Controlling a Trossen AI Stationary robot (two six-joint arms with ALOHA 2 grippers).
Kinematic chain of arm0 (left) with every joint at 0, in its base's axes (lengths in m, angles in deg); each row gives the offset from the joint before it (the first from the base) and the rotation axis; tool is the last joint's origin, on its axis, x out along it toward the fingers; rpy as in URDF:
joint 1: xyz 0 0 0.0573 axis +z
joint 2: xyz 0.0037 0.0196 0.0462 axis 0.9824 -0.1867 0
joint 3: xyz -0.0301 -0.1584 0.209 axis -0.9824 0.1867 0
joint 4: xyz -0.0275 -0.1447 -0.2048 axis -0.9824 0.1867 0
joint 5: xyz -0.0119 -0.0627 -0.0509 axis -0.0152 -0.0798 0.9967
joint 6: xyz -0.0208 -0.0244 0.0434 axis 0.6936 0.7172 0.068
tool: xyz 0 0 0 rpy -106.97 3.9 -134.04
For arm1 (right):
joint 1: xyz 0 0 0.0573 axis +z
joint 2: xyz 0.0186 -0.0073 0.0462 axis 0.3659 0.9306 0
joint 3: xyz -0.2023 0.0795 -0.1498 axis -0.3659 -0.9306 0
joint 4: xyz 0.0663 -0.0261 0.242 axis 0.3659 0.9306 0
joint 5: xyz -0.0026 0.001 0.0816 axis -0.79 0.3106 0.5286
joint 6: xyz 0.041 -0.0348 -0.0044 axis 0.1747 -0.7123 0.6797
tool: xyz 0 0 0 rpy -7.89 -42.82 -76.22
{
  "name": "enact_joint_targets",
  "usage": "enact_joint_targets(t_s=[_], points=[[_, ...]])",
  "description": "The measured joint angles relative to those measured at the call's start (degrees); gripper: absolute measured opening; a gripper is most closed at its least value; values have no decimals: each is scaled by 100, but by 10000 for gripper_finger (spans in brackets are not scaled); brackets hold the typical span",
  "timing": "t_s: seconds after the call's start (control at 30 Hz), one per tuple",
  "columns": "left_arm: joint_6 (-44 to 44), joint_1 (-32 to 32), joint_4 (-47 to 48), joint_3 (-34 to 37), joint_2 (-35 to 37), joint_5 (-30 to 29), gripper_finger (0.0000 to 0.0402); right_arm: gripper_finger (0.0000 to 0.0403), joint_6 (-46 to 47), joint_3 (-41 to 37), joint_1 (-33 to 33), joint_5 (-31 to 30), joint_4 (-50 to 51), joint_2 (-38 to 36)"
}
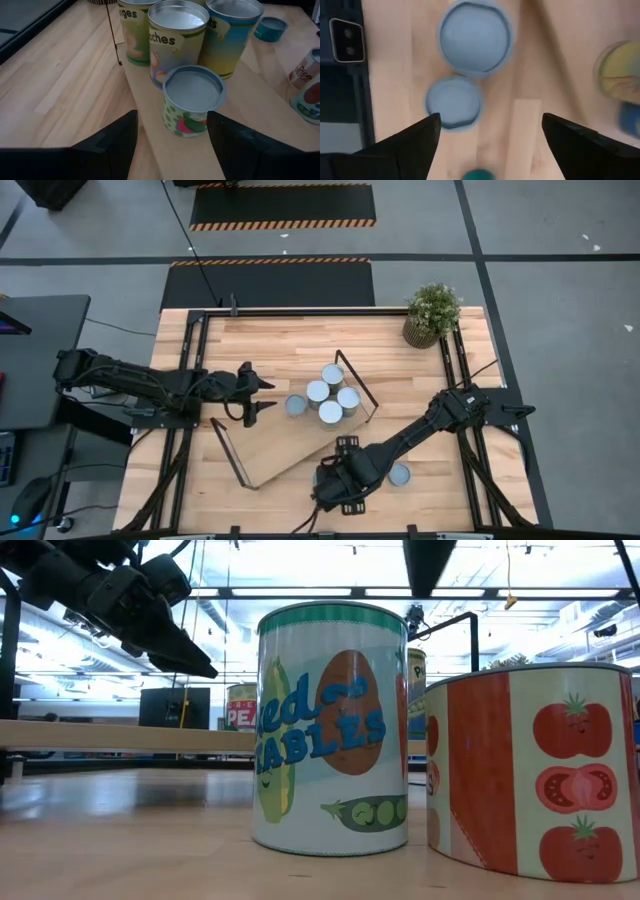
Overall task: Pick and place cans onto a shelf
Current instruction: Put the middle small can on the shelf
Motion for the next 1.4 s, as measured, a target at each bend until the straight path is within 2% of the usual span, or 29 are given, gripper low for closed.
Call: enact_joint_targets(t_s=[0.13,0.53,0.73,0.87,1.07,1.27,1.4], points=[[5,0,0,2,-1,0,243,350,129,-417,67,423,-577,15],[6,0,0,2,-4,0,243,350,444,-1065,278,594,-573,9],[7,0,0,2,-4,0,243,351,490,-1778,373,738,-1305,9],[8,0,0,1,-4,0,243,351,464,-2127,387,572,-1842,9],[8,0,7,2,-4,0,243,351,427,-2168,372,11,-2137,11],[8,0,27,1,-4,-2,243,345,295,-2168,336,57,-2533,11],[8,1,109,2,-4,-1,243,324,296,-2168,310,54,-2471,11]])
